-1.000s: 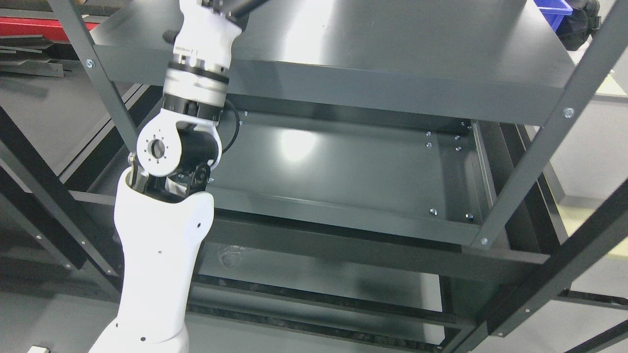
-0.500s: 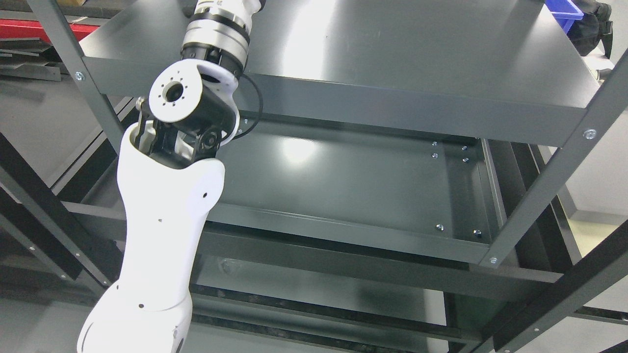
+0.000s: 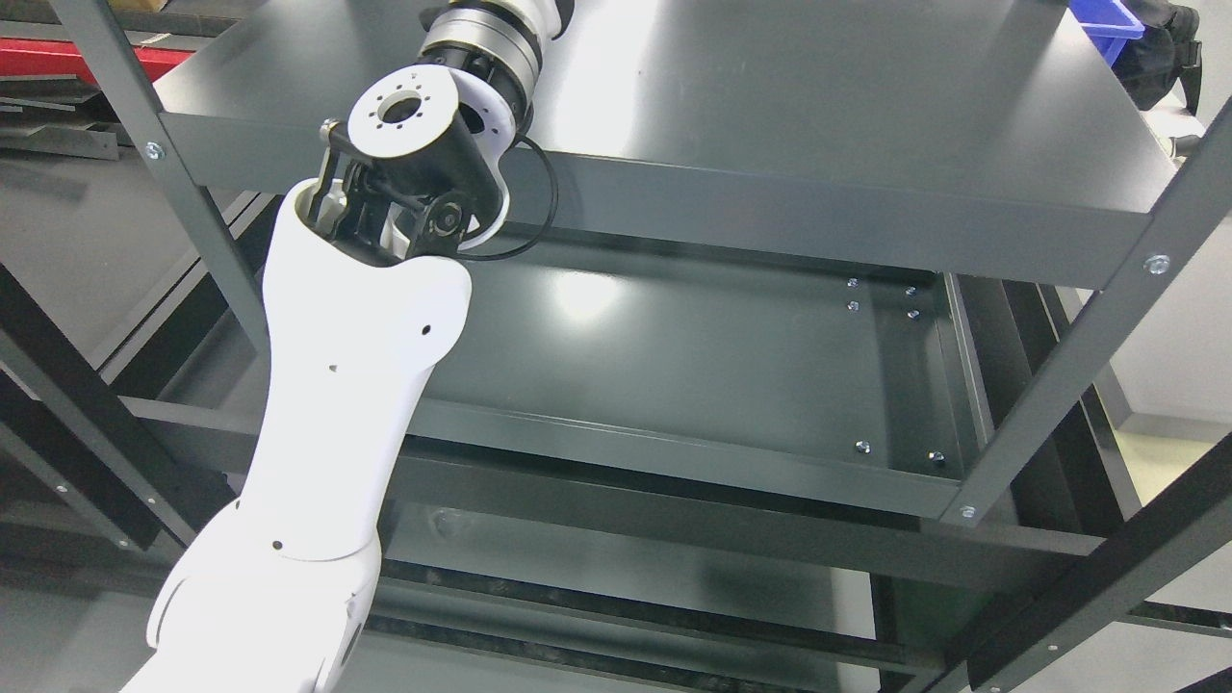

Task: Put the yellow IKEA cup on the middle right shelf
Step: 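Reach the left hand up onto the shelf level above, then lower the yellow cup onto the shelf and open the left hand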

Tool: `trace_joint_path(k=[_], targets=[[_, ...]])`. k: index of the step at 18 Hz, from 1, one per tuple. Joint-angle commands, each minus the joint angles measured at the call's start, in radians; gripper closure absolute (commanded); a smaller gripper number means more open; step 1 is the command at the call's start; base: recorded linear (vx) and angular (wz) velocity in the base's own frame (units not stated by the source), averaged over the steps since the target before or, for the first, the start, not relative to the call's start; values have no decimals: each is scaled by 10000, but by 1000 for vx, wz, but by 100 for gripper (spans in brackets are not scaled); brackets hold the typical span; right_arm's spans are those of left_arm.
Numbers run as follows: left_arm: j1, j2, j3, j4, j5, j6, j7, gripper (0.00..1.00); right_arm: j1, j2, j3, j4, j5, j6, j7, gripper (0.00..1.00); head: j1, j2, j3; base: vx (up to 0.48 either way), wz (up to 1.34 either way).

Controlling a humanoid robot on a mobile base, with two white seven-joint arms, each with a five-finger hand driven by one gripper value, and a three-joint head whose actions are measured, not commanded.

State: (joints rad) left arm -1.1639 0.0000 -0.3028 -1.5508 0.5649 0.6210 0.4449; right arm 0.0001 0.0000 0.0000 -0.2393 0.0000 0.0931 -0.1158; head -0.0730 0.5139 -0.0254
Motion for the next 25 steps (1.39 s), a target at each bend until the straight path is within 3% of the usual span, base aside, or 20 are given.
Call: trace_joint_path(k=[1,3,4,12,17,25], targets=[[-234,175,-775,2162,195,400,30,75,137,-175,169,0,-245,5,-8,1,0,0,0,0,0],[-234,175,-1051,2162,195,738,30,49,137,-175,169,0,-245,5,-8,1,0,0,0,0,0],[-219,175,-1098,2162,180,785,30,43,137,-175,169,0,-245,5,-8,1,0,0,0,0,0],[-173,175,-1098,2070,103,770,0,13,122,-175,169,0,-245,5,-8,1,0,0,0,0,0],[-157,175,-1098,2024,103,770,-47,2,137,-175,169,0,-245,5,-8,1,0,0,0,0,0],[-127,175,-992,1166,42,678,-31,1,137,-175,169,0,-245,5,-8,1,0,0,0,0,0]])
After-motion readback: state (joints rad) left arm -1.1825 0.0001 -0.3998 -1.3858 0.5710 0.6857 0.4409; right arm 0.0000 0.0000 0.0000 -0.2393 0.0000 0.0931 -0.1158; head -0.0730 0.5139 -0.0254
